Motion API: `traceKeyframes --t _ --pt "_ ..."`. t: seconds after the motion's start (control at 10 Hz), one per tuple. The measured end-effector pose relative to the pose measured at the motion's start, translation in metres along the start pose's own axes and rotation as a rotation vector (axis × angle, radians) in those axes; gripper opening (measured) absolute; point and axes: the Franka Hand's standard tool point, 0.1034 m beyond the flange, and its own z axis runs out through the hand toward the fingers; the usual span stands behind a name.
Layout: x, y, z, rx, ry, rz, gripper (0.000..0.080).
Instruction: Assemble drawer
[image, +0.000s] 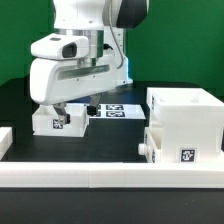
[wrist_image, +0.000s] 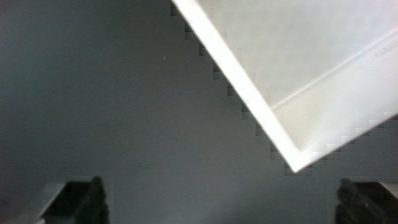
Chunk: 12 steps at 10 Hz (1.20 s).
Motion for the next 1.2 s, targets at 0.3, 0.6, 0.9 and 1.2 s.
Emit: traceKeyframes --t 0.3,0.6,0.9,1.2 --pt "-0.002 -0.005 -0.013 0.002 -0.011 0.313 0.0649" --pt "-0.003 -0.005 -0.012 0.020 0.013 0.566 0.0649" --pt "-0.002 -0.006 -0.012 0.033 0.022 0.745 0.0649" --pt "-0.004 -0.013 -0.016 0.044 0.026 1.056 0.0649"
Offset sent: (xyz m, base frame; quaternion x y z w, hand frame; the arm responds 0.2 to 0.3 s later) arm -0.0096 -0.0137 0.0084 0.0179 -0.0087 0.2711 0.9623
